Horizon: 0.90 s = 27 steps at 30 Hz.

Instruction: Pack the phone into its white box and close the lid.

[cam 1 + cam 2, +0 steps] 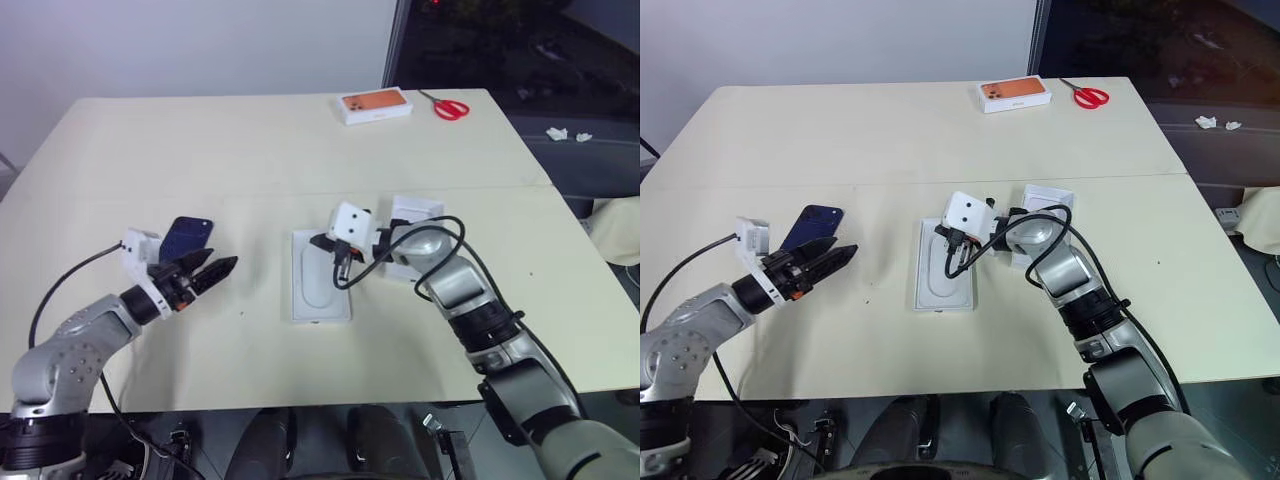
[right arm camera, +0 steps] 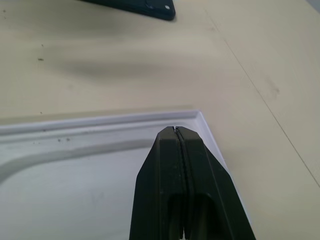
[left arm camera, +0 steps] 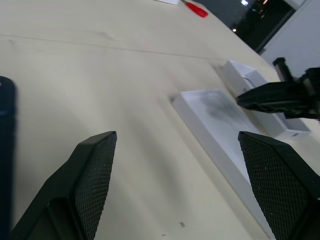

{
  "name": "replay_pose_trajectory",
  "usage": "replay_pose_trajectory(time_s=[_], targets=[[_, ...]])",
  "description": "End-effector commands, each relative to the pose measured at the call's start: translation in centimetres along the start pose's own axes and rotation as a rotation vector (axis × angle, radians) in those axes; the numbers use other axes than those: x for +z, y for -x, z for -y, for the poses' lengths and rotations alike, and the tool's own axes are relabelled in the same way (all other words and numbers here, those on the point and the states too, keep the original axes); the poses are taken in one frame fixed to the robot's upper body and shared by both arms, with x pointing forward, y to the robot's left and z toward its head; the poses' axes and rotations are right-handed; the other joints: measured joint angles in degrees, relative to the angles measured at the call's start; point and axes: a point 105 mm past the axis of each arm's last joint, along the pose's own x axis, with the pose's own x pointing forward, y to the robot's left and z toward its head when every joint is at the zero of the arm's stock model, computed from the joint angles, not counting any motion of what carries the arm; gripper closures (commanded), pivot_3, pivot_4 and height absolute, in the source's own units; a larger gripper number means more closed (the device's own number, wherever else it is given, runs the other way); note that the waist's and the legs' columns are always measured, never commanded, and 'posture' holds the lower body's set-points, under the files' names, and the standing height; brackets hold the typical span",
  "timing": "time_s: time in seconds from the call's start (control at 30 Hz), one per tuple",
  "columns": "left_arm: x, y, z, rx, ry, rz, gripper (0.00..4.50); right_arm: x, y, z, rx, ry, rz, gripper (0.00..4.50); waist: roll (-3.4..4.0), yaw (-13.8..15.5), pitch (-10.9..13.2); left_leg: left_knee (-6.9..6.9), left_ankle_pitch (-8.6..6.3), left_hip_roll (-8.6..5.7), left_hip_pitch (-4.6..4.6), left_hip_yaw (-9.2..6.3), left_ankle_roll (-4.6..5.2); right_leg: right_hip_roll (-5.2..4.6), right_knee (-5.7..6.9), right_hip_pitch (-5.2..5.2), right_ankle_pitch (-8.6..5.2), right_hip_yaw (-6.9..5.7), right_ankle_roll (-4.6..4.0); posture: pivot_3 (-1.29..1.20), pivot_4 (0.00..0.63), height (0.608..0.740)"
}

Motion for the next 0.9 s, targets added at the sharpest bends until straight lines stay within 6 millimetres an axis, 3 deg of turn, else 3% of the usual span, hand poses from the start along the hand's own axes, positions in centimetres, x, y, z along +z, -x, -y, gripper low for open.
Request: replay_pose_trajectory(time_s=[0.03,0.2,0.33,0.47,0.6,0.9], targets=[[2.0,1.1,-2.5,0.091,-0.037,0.035,0.39,2.7,-1.3,-0.1,-0.011,0.07,0.072,4.47,0.0,-0.1,0.0,0.0,0.0,0.0,0.0,0.0,0.0,0.0,0.01,-0.01,0.0,0.0,0.0,0.0,0.15,0.74],[3.0,2.0,-5.1,0.158,-0.014,0.005,0.39,4.9,-4.4,-0.2,-0.049,0.082,0.104,4.47,0.02,-0.3,0.0,-0.01,0.02,0.01,-0.01,0.01,-0.04,0.05,0.07,-0.16,0.0,0.01,0.0,0.0,0.15,0.74],[2.8,2.8,-7.1,0.221,-0.023,-0.047,0.39,5.5,-6.5,-0.9,-0.03,0.103,0.111,4.47,0.0,-0.3,0.0,-0.02,0.03,0.0,0.0,0.0,-0.06,0.05,0.06,-0.28,0.0,-0.02,0.0,0.0,0.15,0.74],[3.0,3.6,-8.1,0.246,-0.029,-0.072,0.39,6.0,-7.5,-1.4,-0.017,0.087,0.134,4.47,-0.01,-0.1,0.0,0.0,0.03,-0.05,0.0,-0.02,-0.06,-0.01,0.05,-0.26,0.0,-0.02,0.0,0.0,0.15,0.74],[3.2,4.3,-10.0,0.313,-0.013,-0.099,0.39,5.3,-8.1,-2.0,-0.009,0.067,0.117,4.47,-0.03,-0.2,0.0,0.0,0.03,-0.06,0.0,-0.05,-0.06,0.0,0.07,-0.27,0.0,-0.05,0.0,0.0,0.15,0.74],[1.9,3.3,-10.9,0.238,0.073,-0.214,0.39,5.8,-10.3,-4.1,0.025,0.116,0.085,4.47,-0.05,-1.0,0.0,-0.01,0.2,-0.05,0.0,-0.04,-0.34,0.05,0.32,-0.37,0.0,-0.04,0.0,0.0,0.15,0.74]])
